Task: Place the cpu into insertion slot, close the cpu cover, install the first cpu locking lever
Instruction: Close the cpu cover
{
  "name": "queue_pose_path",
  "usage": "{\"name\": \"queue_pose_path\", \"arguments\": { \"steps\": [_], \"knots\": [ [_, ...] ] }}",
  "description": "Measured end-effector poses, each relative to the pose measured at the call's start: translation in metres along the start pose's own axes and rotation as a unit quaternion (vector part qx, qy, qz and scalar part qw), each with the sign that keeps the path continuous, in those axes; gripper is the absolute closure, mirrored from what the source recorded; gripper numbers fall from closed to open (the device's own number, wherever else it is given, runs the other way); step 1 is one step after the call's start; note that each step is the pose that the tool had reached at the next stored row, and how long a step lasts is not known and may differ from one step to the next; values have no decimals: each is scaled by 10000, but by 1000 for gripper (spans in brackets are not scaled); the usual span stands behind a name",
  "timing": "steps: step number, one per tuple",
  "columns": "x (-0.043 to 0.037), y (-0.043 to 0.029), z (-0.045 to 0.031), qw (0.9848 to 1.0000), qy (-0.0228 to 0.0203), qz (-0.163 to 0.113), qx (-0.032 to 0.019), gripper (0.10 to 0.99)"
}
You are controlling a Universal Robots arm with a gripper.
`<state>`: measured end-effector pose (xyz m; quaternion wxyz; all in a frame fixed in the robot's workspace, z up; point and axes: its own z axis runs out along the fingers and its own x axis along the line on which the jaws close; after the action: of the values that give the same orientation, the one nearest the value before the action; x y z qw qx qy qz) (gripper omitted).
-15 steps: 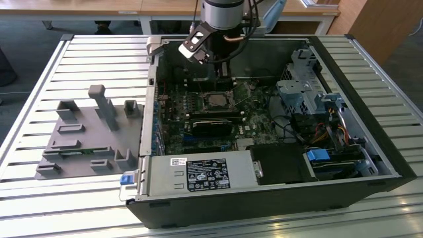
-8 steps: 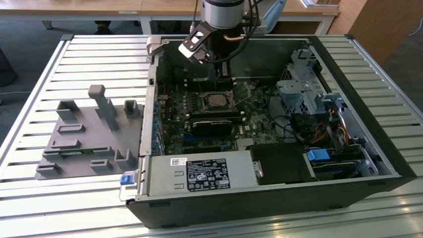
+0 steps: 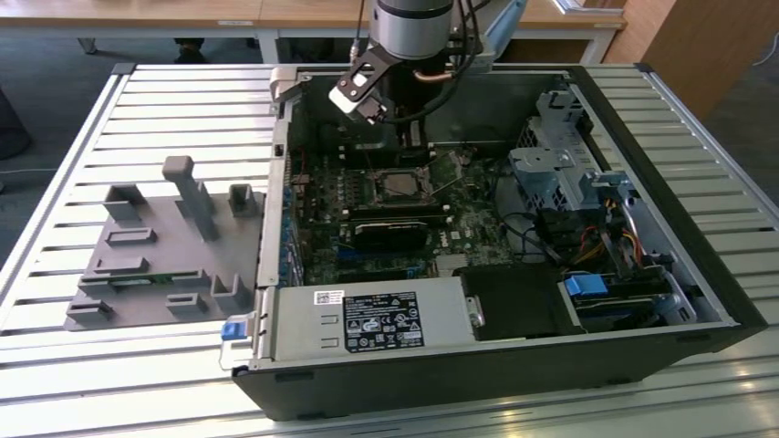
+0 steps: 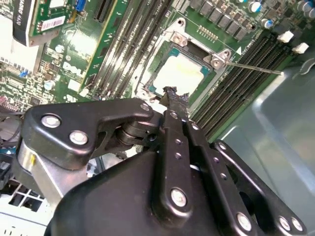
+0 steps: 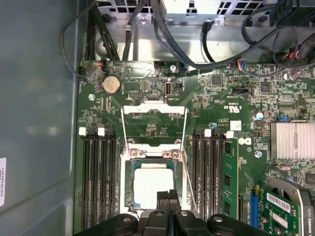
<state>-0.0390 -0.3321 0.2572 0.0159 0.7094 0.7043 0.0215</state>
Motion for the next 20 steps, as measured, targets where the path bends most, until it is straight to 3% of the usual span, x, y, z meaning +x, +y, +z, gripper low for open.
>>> {"name": "queue_pose_path", "arguments": {
  "steps": [3, 6, 10, 12, 20],
  "knots": [
    [0, 91, 4, 10000, 15, 1, 6, 980],
    [1, 144, -1, 10000, 58, 1, 7, 980],
    [1, 159, -70, 10000, 59, 1, 10, 980],
    [2, 189, -69, 10000, 63, 1, 11, 980],
    [3, 418, -56, 10000, 62, 1, 34, 980]
  ]
}}
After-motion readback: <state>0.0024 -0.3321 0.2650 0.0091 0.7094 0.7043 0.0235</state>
